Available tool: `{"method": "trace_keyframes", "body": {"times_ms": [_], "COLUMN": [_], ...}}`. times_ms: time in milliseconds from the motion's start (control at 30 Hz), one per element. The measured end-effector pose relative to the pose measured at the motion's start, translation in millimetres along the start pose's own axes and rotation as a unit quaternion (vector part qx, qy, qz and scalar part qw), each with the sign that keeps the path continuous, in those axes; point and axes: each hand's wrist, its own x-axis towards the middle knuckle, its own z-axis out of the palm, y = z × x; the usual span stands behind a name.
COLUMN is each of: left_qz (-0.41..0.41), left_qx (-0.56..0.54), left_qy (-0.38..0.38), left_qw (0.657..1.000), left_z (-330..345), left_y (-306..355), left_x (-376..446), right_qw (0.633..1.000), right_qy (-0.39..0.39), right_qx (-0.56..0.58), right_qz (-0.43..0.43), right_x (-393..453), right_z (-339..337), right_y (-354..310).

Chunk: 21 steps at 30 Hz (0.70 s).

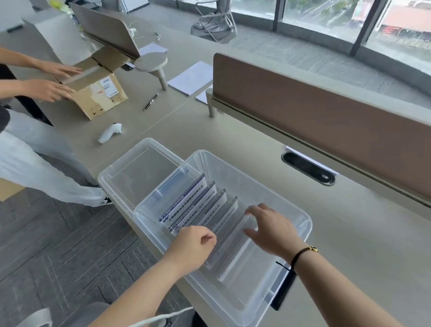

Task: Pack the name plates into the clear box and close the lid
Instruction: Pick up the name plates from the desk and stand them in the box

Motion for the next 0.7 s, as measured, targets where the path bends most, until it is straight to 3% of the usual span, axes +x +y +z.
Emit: {"method": "trace_keyframes", "body": {"times_ms": [167,433,700], "left_qz": [0.011,0.046,0.055], "left_qx": [0.018,-0.011,-0.024], "left_qy": [0.0,0.06,0.118], "left_qw": [1.0,0.997,0.991], "left_z": [-14,-63,-152], "left_y": [5,1,-57], "left_x": [1,21,89], "right_qw": [0.997,0.995,0.991], "right_qy": [0.007,0.0,0.075], "right_qx": [0.074,0.097,0.107], "right_qz": [-0.005,-0.004,-0.007], "right_x": [1,30,114], "right_z": [-4,-13,-25], "right_y": [-8,-34,-100]}}
